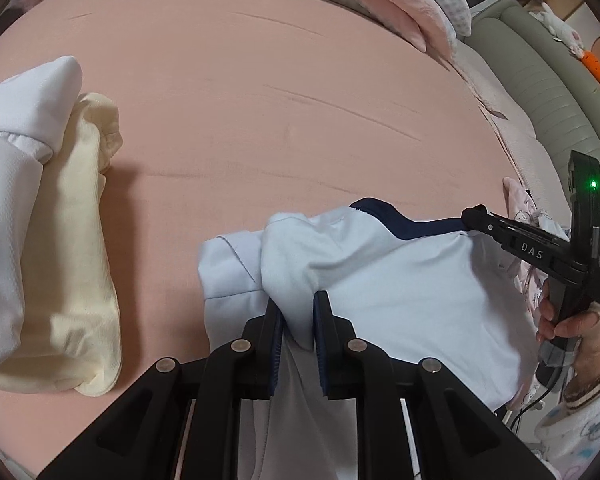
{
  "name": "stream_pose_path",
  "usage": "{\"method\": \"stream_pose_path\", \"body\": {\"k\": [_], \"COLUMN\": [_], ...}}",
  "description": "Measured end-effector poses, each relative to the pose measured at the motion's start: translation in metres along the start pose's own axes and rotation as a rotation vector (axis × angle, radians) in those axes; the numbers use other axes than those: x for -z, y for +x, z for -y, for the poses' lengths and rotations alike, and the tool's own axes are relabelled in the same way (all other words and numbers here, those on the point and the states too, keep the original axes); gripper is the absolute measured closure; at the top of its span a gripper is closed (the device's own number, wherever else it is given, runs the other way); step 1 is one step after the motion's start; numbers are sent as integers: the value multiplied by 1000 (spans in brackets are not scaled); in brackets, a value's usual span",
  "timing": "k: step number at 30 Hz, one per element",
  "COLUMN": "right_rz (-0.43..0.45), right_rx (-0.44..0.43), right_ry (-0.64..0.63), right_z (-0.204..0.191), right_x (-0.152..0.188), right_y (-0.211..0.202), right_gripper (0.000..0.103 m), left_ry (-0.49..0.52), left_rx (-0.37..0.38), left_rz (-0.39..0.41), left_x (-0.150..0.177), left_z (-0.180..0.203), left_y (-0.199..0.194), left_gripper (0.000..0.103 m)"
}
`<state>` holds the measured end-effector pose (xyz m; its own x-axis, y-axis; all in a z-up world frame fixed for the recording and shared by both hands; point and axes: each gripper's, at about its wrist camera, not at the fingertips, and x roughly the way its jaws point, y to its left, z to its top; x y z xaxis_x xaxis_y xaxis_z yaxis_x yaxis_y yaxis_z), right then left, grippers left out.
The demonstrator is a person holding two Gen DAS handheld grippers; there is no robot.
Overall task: Fold clothes
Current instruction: 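Lift the gripped fabric with both tools and fold it over the shirt, then open both tools and release the shirt, pulling back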
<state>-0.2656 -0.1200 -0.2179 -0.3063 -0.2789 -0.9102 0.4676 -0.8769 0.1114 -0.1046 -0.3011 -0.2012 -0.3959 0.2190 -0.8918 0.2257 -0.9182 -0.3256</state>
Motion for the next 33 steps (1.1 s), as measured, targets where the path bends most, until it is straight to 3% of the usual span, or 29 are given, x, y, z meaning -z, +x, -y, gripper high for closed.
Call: {"method": "stream_pose_path", "body": {"k": [1, 2, 4, 6, 8, 9, 10, 13, 20, 27, 33], "right_rz": [5, 3, 0, 17, 29, 36, 42, 76, 171, 220, 269], "right_rx": [-7, 2, 13, -10, -36, -52, -83, -154, -176, -158, -148], "right_ry": [22, 43, 60, 75, 129, 158, 193, 297, 342, 254, 177], "right_z": [3, 6, 11, 17, 26, 31, 36, 50, 54, 28, 23], "right_x": [2, 4, 7, 10, 15, 17, 21, 29, 45, 63, 82], "right_y": [-1, -3, -9, -21, -36, -43, -51, -78, -139, -189, -225], "right_gripper": [77, 57, 31, 31, 31, 30, 30, 29, 26, 25, 25], "left_ry": [-1, 2, 19, 14, -3, -13, -23, -27, -10, -8, 22], "left_rx": [-1, -7, -36, -67, -80, -72, -65, -55, -54, -76, -143], "left_rz": [-4, -5, 8, 49, 86, 100, 114, 147, 236, 323, 374], "left_x": [0, -2, -8, -9, -11, -12, -12, -11, 7, 31, 56], "left_z": [0, 2, 11, 12, 10, 10, 9, 9, 16, 31, 42], "left_y": [0, 1, -1, -14, -26, -33, -39, -60, -108, -146, -171], "left_gripper": [90, 90, 88, 82, 62, 43, 37, 37, 37, 37, 37]}}
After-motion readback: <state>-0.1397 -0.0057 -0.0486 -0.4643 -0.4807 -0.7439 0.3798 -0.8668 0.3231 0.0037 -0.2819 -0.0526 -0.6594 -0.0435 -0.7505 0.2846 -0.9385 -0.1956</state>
